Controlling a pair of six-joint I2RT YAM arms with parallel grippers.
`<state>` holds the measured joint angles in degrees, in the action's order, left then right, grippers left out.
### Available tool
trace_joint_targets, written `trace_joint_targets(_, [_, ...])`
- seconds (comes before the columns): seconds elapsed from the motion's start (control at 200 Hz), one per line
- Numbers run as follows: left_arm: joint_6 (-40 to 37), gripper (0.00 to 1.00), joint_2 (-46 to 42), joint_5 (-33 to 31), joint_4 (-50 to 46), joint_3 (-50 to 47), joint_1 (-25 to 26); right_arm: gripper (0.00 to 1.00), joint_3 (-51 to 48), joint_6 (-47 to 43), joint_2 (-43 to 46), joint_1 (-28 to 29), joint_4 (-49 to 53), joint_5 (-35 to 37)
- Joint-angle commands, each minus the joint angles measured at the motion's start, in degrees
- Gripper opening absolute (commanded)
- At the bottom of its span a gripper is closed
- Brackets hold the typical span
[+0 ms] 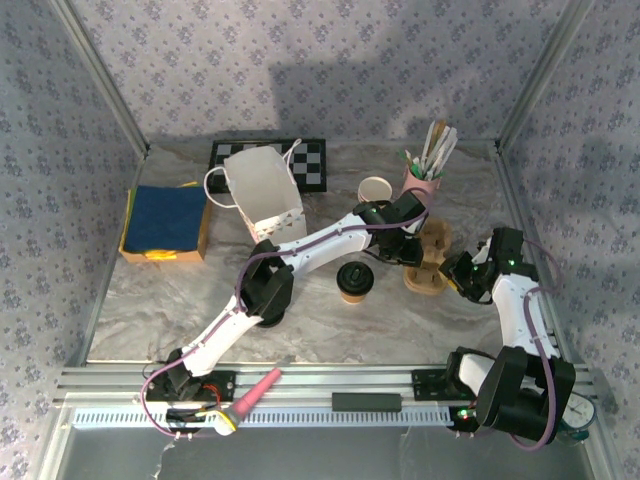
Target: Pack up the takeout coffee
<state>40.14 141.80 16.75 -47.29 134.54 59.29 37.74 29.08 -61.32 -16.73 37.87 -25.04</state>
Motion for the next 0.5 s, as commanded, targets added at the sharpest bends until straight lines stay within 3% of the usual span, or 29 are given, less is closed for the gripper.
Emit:
trace_joint_targets(0.0, [0.5, 0.21, 0.4, 0.5, 0.0, 2.4, 0.5, 0.35, -0.8, -0.1, -0.1, 0.2, 0.4, 1.0])
trace_joint_targets(0.235, [0.9, 0.3, 1.2, 0.0, -0.9, 2.1, 0.5, 0.35, -1.9, -0.7, -0.8, 0.2, -0.1, 1.3])
trace_joint_targets(0.495, [0.6, 0.29, 0.5, -1.5, -1.6, 2.1, 0.7, 0.36, -2.3, -0.8, -1.0, 0.2, -0.4, 1.4])
